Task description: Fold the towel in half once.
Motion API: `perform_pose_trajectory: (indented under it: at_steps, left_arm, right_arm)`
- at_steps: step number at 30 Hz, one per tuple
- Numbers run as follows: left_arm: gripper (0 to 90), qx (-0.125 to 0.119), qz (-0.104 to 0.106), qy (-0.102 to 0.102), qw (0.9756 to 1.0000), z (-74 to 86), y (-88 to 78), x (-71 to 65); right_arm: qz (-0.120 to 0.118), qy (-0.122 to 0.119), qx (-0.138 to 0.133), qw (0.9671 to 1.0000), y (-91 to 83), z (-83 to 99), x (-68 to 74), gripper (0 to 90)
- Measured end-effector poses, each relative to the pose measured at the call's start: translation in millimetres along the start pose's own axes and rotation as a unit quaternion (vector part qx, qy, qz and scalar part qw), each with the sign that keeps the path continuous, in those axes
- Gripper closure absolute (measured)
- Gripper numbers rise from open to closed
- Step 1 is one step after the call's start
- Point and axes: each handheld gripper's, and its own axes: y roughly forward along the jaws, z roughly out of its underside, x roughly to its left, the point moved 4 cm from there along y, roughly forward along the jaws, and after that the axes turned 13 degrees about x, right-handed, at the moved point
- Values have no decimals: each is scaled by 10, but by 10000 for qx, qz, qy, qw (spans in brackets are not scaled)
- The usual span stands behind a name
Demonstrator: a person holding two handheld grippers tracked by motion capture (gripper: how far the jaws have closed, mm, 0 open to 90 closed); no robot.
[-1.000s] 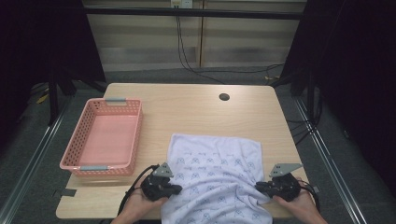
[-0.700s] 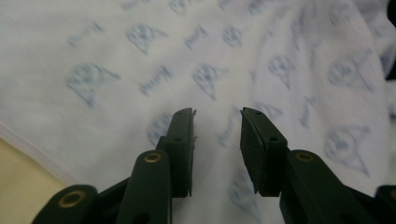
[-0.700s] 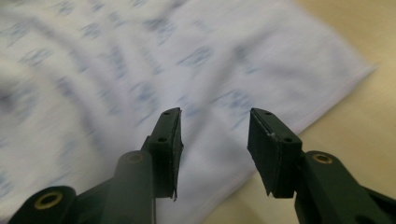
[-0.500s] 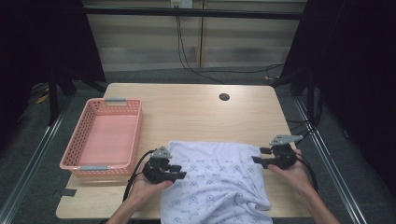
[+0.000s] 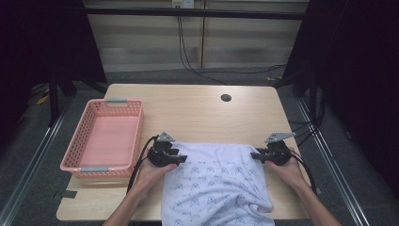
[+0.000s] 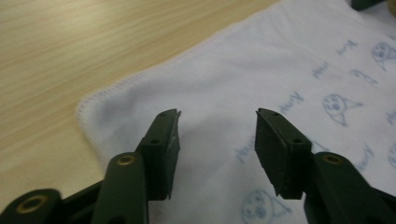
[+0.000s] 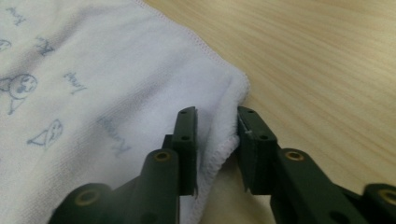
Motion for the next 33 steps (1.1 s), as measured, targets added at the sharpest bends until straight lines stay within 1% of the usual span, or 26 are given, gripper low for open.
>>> perform_pose_trajectory:
  at_steps: [1,2,3,4,6,7,9,10,11,13,14,15,16,17,19,21,22,24,25,26,28,29,30,31,32,33]
  left_arm:
    - [464,-76,-25,-79,9999,-12,9,41]
    - [464,-76,-25,-79,9999,-12,9,41]
    - [459,8,-114,-67,9999,6,23,75]
    - [443,28,-150,-119,9998,13,28,91]
    - [433,75,-194,-130,9997,20,27,122]
    - [433,90,-312,-185,9993,21,40,136]
    - [424,75,-314,-192,9993,24,52,151]
    - [421,44,-274,-213,9994,20,52,152]
    - [412,-29,-288,-283,9992,20,45,166]
    - [412,-24,-264,-286,9992,23,31,184]
    - [411,-30,-327,-309,9990,26,16,203]
    - [409,-123,-322,-445,9984,27,-6,226]
    - [408,-123,-322,-445,9984,27,-6,226]
    - [408,-103,-402,-438,9982,32,-12,243]
    - [407,-111,-427,-569,9974,41,-18,273]
    - [400,-191,-420,-757,9961,50,-14,301]
    - [407,-146,-474,-737,9960,60,-16,320]
    - [408,-99,-482,-672,9965,73,-6,333]
    - [438,-90,-514,-630,9966,70,-4,335]
    - [438,-102,-461,-590,9971,60,4,327]
    - [521,-162,-411,-500,9978,42,33,309]
    - [617,-152,-301,-408,9986,23,58,289]
    - [680,-152,-301,-408,9986,23,58,289]
    - [773,-124,-207,-392,9989,12,71,272]
    - [773,-52,-140,-319,9994,4,80,261]
    - [827,-28,-132,-336,9993,-3,85,245]
  right_arm:
    - [-117,9,14,9999,-4,6,9,836]
    - [-117,9,14,9999,-4,6,9,836]
    - [-128,-8,20,9999,-13,7,8,862]
    - [-172,32,-7,9998,-17,7,4,866]
    - [-196,76,7,9998,-23,12,-2,869]
    - [-209,116,28,9997,-30,15,-8,869]
    - [-224,84,-15,9997,-41,20,-31,869]
    - [-227,136,8,9996,-52,28,-31,869]
    - [-231,122,-61,9996,-73,33,-33,868]
    - [-259,123,-81,9996,-77,34,-27,868]
    - [-263,119,-67,9996,-81,40,-26,868]
    - [-256,118,-54,9996,-78,44,-31,867]
    - [-256,118,-54,9996,-78,44,-31,867]
    - [-254,129,-45,9996,-74,45,-33,867]
    - [-297,140,-44,9995,-68,44,-31,866]
    - [-318,140,-54,9994,-67,43,-25,866]
    - [-310,135,-46,9994,-70,43,-24,866]
    - [-309,129,-52,9994,-72,44,-26,867]
    - [-348,149,-65,9993,-65,41,-29,866]
    - [-348,149,-65,9993,-65,41,-29,866]
    - [-382,159,-72,9991,-61,37,-29,866]
    - [-415,160,-117,9989,-66,23,-19,866]
    - [-415,160,-117,9989,-66,23,-19,866]
    - [-490,205,-172,9984,-93,9,-8,866]
    - [-490,205,-172,9984,-93,9,-8,866]
    - [-478,188,-217,9984,-108,2,-11,866]
